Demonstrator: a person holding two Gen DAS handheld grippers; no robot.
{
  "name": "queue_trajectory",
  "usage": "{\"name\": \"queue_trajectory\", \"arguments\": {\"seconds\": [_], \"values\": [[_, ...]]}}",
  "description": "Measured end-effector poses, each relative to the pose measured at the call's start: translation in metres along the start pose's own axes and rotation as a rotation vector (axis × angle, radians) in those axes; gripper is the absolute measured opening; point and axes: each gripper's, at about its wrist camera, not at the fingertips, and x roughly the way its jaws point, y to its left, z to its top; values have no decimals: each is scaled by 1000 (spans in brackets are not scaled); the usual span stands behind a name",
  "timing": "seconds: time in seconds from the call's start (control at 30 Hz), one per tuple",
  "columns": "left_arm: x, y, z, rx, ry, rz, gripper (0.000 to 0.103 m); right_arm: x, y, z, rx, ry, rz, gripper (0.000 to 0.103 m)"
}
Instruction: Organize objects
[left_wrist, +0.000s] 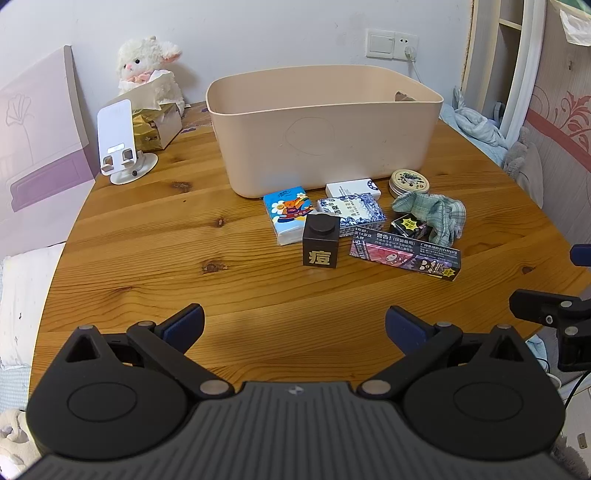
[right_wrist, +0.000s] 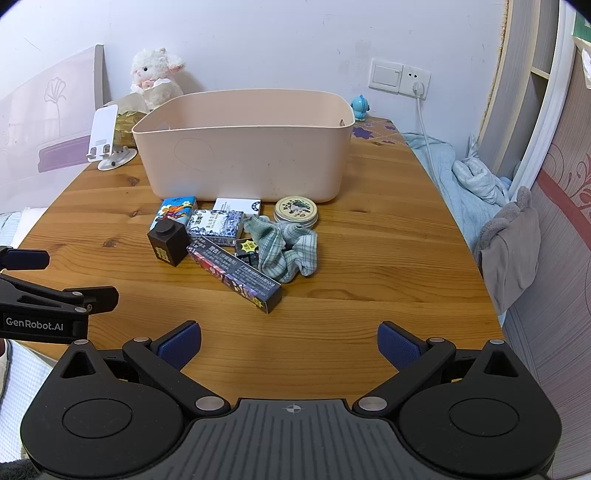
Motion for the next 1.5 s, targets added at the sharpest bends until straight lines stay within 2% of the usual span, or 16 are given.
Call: {"name": "queue_trajectory", "arguments": {"seconds": [0.77,1.17,1.5], "values": [[17,8,5,-11,29,-25,103,13,4,9,-16,32,11,103],[45,14,11,-17,70,-23,103,42,6,19,-15,62,46,103],[74,21,21,-33,111,-71,103,75,10,24,-37,85,63,100]]}}
